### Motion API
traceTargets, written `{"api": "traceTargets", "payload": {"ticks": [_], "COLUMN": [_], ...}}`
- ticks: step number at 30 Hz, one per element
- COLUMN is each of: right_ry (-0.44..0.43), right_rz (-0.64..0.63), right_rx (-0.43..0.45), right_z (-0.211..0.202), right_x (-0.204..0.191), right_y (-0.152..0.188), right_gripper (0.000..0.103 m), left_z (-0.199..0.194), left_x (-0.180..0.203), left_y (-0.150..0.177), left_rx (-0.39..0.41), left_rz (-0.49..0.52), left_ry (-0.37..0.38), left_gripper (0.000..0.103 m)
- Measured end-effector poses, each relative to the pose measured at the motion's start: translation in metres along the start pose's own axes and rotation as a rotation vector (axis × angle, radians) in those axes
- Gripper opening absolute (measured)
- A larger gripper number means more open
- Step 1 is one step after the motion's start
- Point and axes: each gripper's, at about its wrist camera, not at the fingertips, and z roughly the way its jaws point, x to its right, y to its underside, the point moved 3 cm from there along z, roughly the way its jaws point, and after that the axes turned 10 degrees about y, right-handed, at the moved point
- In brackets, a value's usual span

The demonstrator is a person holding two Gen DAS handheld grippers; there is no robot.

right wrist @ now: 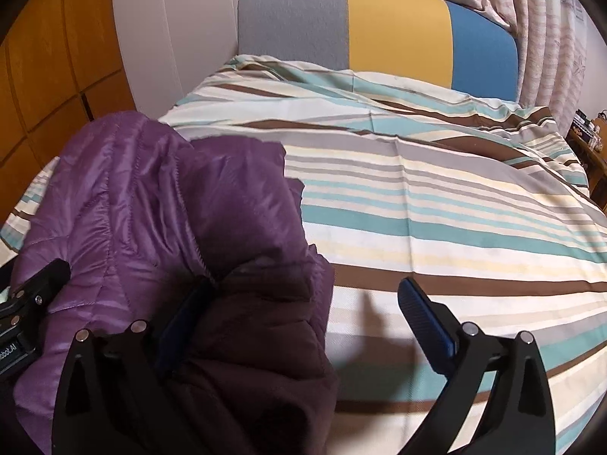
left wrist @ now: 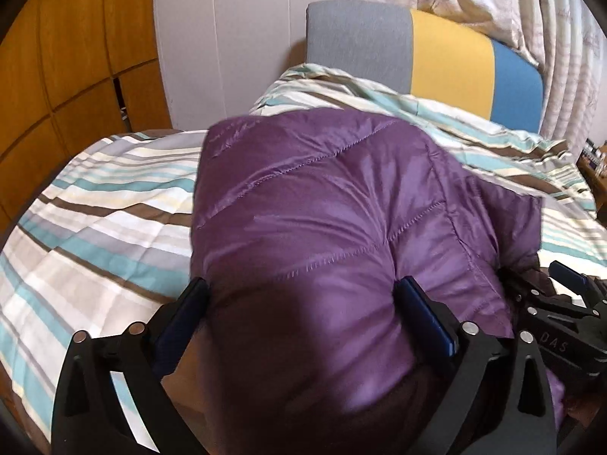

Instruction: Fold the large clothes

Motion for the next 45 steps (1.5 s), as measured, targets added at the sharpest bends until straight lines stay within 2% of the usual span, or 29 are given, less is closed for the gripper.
{"api": "traceTargets", "payload": {"ticks": [7,10,15,23,31,45], "right_ry": [-0.049,-0.088,-0.165,-0.227,-0.264,-0.25], "right_rz": [0.004,-0.013,0.0,-0.013,-0.039,-0.034], "right_rx": [0.057,0.055,0.055,0.078,0.089,0.097], "right_z": [-0.068,-0.091,-0.127,-0.175,-0.2,-0.202], "right_x": [0.015,0.017,0.026,0.033,0.027,0.031], "right_y": [0.011,0.021,0.044,0.076,0.093,0.094], "right_gripper": [0.101,0.101,0.101,0.101,0.101,0.101], "left_z": [-0.053,-0.071,-0.102,-0.147,-0.177,-0.178], "left_x": [-0.004,-0.003,0.004,0.02,0.028,0.034], "left_y": [0.032,0.047,0.067,0.09,0.094,0.096], "left_rx": [0.028,0.028,0.018,0.039,0.089,0.093], "left_rz": [-0.153,-0.177,-0.138,-0.05,-0.031,-0.028], "left_ry": [0.061,0.061,0.036,0.052,0.064,0.067], "left_gripper": [0.1,0.1,0.1,0.1,0.1,0.1]}}
